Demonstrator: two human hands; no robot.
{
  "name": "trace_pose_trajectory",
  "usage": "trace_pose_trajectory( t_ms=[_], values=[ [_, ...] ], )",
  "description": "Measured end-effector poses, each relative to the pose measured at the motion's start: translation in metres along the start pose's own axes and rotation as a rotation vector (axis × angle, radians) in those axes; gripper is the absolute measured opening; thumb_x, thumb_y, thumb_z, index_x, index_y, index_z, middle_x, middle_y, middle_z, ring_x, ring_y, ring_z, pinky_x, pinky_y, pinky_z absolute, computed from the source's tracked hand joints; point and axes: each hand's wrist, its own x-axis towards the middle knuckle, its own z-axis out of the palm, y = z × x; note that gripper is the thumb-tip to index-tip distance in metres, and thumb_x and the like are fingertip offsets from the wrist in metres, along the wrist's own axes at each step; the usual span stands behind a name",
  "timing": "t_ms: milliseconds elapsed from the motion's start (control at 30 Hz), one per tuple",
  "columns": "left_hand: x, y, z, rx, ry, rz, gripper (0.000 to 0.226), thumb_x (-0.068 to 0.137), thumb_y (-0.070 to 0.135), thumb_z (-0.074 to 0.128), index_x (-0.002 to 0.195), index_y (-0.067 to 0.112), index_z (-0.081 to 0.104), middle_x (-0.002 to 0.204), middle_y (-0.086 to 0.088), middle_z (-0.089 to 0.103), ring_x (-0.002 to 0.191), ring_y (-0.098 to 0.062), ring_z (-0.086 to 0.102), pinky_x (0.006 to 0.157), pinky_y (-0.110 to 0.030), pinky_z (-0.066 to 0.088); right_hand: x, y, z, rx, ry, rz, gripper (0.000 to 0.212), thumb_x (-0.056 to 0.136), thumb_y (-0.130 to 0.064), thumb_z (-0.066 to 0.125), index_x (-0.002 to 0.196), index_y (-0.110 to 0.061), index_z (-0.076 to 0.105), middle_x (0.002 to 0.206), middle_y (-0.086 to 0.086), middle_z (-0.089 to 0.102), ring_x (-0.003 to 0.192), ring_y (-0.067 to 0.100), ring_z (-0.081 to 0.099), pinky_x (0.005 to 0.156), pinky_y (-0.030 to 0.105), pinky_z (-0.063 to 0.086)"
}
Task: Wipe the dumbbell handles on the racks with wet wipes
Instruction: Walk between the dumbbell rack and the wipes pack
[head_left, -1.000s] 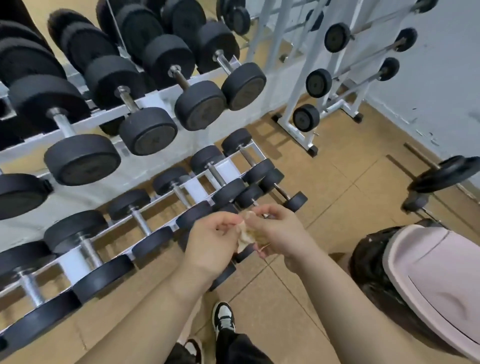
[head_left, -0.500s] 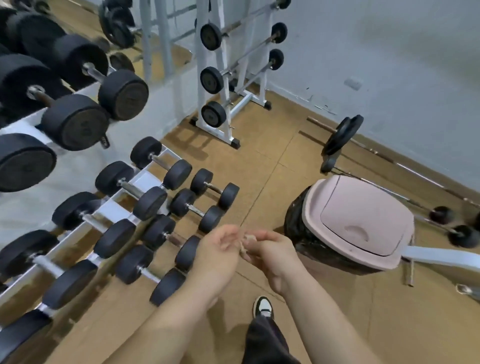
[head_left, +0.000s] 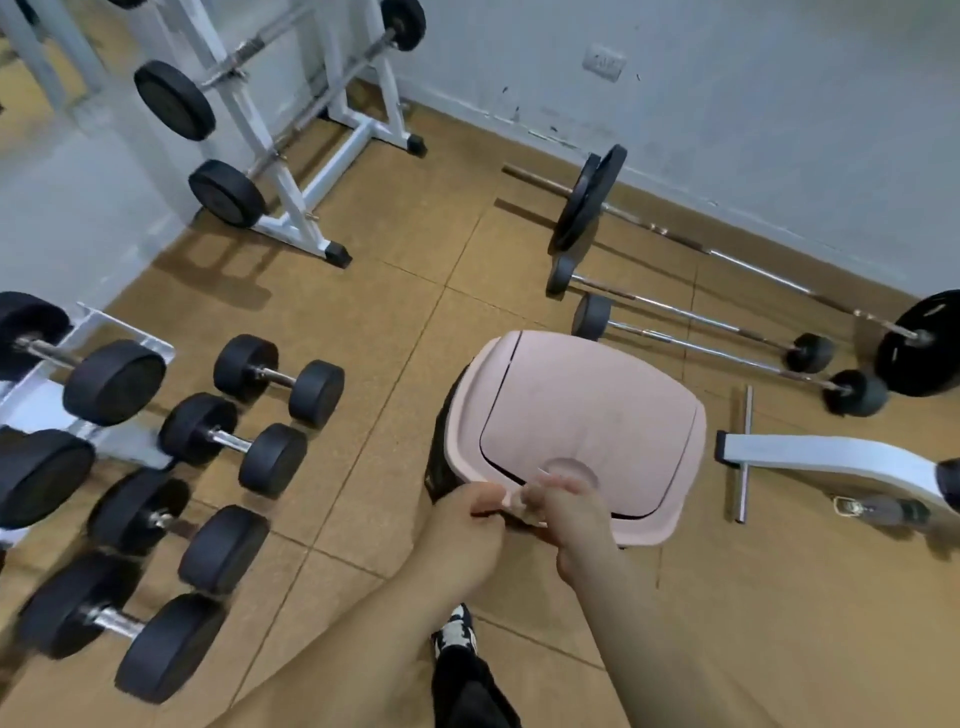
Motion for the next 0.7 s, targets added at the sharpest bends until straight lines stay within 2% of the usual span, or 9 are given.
trace_pose_trajectory(
  t_ms=[100, 233, 333, 367, 433, 500, 533, 633, 700],
  values=[
    [0.052, 0.002, 0.033, 0.040, 0.040, -0.058, 0.037, 0.097, 0.006, 0.052, 0.129, 0.021, 0.065, 0.128, 0.005, 0.065, 0.118, -0.010, 0.058, 0.091, -0.016, 0.042, 0.082, -0.001, -0.019, -0.071, 0.084, -0.034, 0.024, 0.056, -0.014, 0.068, 0.079, -0.015, 0.075, 0.077, 0.008, 0.073, 0.075, 0.027, 0.064, 0.065, 0.034, 0.048],
    [0.111, 0.001, 0.068, 0.093, -0.019, -0.117, 0.040, 0.100, 0.009, 0.049, 0.138, 0.019, 0.059, 0.137, 0.003, 0.058, 0.119, -0.011, 0.052, 0.093, -0.022, 0.039, 0.172, 0.011, -0.031, -0.159, 0.104, 0.077, 0.016, 0.068, -0.007, 0.069, 0.084, -0.009, 0.066, 0.078, 0.017, 0.069, 0.069, 0.030, 0.064, 0.058, 0.036, 0.057],
    [0.137, -0.009, 0.077, 0.098, -0.040, -0.152, 0.042, 0.102, 0.010, 0.049, 0.142, 0.019, 0.056, 0.141, 0.001, 0.057, 0.116, -0.009, 0.050, 0.094, -0.022, 0.042, 0.213, 0.026, -0.038, -0.279, 0.174, 0.072, 0.009, 0.075, -0.008, 0.067, 0.082, -0.010, 0.062, 0.078, 0.016, 0.069, 0.073, 0.033, 0.068, 0.070, 0.049, 0.063],
    [0.143, -0.012, 0.078, 0.104, -0.043, -0.156, 0.042, 0.102, 0.011, 0.049, 0.142, 0.020, 0.055, 0.142, 0.002, 0.056, 0.114, -0.008, 0.051, 0.093, -0.020, 0.042, 0.224, 0.028, -0.040, -0.365, 0.198, 0.035, 0.005, 0.078, -0.010, 0.066, 0.077, -0.013, 0.062, 0.077, 0.013, 0.069, 0.076, 0.033, 0.067, 0.074, 0.049, 0.061],
    [0.156, -0.018, 0.076, 0.113, -0.029, -0.171, 0.042, 0.103, 0.012, 0.049, 0.144, 0.021, 0.054, 0.140, 0.004, 0.055, 0.102, -0.002, 0.055, 0.079, -0.011, 0.045, 0.243, 0.032, -0.038, -0.473, 0.216, 0.005, 0.015, 0.083, -0.012, 0.065, 0.069, -0.016, 0.061, 0.074, 0.010, 0.067, 0.078, 0.033, 0.065, 0.077, 0.047, 0.059],
    [0.165, -0.020, 0.073, 0.109, -0.021, -0.176, 0.042, 0.104, 0.012, 0.047, 0.145, 0.023, 0.052, 0.133, 0.007, 0.053, 0.084, 0.005, 0.055, 0.059, -0.002, 0.044, 0.257, 0.037, -0.035, -0.511, 0.191, -0.011, 0.014, 0.085, -0.018, 0.069, 0.072, -0.012, 0.069, 0.074, 0.010, 0.070, 0.079, 0.033, 0.066, 0.076, 0.044, 0.060],
    [0.168, -0.021, 0.072, 0.109, -0.023, -0.179, 0.042, 0.104, 0.013, 0.046, 0.145, 0.023, 0.051, 0.130, 0.009, 0.052, 0.080, 0.006, 0.054, 0.055, -0.002, 0.042, 0.262, 0.039, -0.033, -0.532, 0.168, -0.008, 0.017, 0.085, -0.021, 0.070, 0.076, -0.007, 0.072, 0.074, 0.010, 0.070, 0.078, 0.031, 0.065, 0.073, 0.040, 0.057],
    [0.176, -0.020, 0.072, 0.125, -0.027, -0.178, 0.043, 0.105, 0.015, 0.046, 0.147, 0.025, 0.049, 0.136, 0.009, 0.053, 0.078, 0.007, 0.053, 0.057, -0.005, 0.043, 0.264, 0.041, -0.026, -0.534, 0.072, 0.042, 0.010, 0.087, -0.016, 0.066, 0.084, -0.008, 0.072, 0.086, 0.010, 0.072, 0.082, 0.027, 0.066, 0.065, 0.033, 0.052],
    [0.177, -0.020, 0.073, 0.148, -0.024, -0.167, 0.043, 0.105, 0.016, 0.046, 0.147, 0.025, 0.050, 0.141, 0.007, 0.052, 0.082, 0.009, 0.051, 0.059, -0.004, 0.040, 0.253, 0.038, -0.023, -0.512, 0.061, 0.031, 0.004, 0.089, -0.018, 0.064, 0.087, -0.016, 0.066, 0.091, 0.006, 0.070, 0.087, 0.027, 0.066, 0.067, 0.036, 0.056]
  ],
)
